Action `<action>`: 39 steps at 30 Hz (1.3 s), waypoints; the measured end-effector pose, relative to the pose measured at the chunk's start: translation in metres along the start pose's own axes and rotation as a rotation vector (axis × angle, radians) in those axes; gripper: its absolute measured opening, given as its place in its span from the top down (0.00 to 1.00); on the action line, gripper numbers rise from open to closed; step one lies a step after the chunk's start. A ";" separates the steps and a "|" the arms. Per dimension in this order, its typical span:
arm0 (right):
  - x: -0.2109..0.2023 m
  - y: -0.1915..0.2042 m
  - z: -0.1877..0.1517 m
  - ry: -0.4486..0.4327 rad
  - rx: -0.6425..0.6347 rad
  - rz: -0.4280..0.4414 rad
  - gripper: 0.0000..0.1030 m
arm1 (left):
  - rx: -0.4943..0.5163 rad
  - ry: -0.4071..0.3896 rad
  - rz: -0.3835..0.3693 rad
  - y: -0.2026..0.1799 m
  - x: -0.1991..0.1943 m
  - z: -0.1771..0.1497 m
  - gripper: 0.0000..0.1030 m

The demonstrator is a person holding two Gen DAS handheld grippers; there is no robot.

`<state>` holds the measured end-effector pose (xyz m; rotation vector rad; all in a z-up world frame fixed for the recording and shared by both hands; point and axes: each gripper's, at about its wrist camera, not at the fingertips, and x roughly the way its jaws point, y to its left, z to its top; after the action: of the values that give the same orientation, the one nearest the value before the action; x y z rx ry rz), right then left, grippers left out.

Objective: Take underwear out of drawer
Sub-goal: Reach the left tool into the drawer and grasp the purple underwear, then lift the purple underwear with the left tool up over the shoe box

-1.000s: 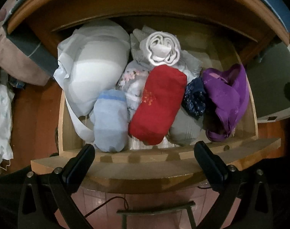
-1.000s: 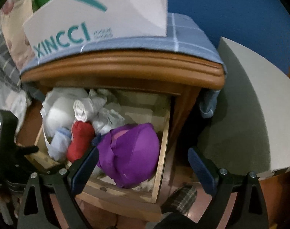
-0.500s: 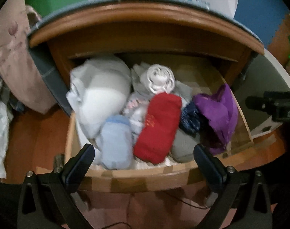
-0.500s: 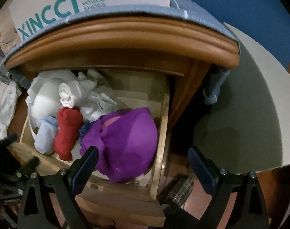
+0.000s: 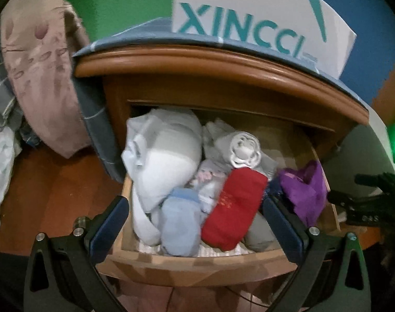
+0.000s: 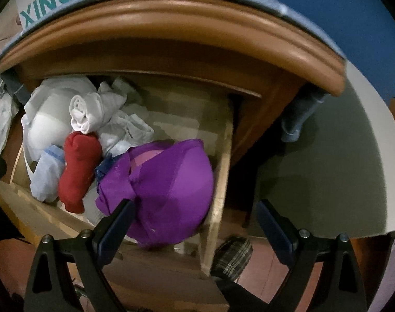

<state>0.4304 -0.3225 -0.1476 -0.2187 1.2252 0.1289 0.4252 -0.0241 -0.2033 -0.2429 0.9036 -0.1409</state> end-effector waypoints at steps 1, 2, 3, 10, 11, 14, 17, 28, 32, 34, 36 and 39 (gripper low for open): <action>0.003 0.001 0.001 0.006 0.001 0.013 0.06 | 0.010 -0.005 -0.004 -0.004 0.004 0.002 0.01; 0.004 0.003 0.001 0.013 0.002 0.023 0.06 | 0.022 -0.010 -0.003 -0.010 0.014 0.001 0.01; 0.006 0.005 0.001 0.024 -0.005 0.026 0.06 | 0.036 -0.016 -0.007 -0.013 0.011 0.002 0.01; -0.062 -0.033 -0.013 -0.202 0.151 0.035 0.06 | 0.179 0.008 -0.129 -0.123 0.107 0.132 0.01; -0.066 -0.045 -0.017 -0.214 0.201 0.019 0.06 | 0.213 0.033 -0.155 -0.135 0.136 0.159 0.01; -0.064 -0.079 -0.026 -0.193 0.342 0.004 0.06 | 0.340 0.106 -0.190 -0.202 0.185 0.225 0.01; -0.062 -0.111 -0.036 -0.201 0.478 0.031 0.06 | 0.431 0.179 -0.187 -0.264 0.238 0.289 0.01; -0.054 -0.116 -0.037 -0.177 0.441 0.101 0.06 | 0.501 0.505 -0.163 -0.426 0.417 0.475 0.64; -0.056 -0.116 -0.038 -0.193 0.450 0.122 0.06 | 0.444 0.522 -0.274 -0.459 0.421 0.540 0.87; -0.058 -0.121 -0.039 -0.206 0.470 0.118 0.06 | 0.471 0.483 -0.270 -0.479 0.414 0.573 0.89; -0.058 -0.126 -0.041 -0.208 0.498 0.122 0.06 | 0.474 0.437 -0.265 -0.491 0.380 0.589 0.90; -0.053 -0.129 -0.041 -0.190 0.533 0.120 0.06 | 0.451 0.366 -0.265 -0.501 0.336 0.623 0.90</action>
<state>0.4024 -0.4564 -0.0984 0.3248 1.0425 -0.0742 1.1138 -0.4888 0.0455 0.0901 1.1718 -0.6432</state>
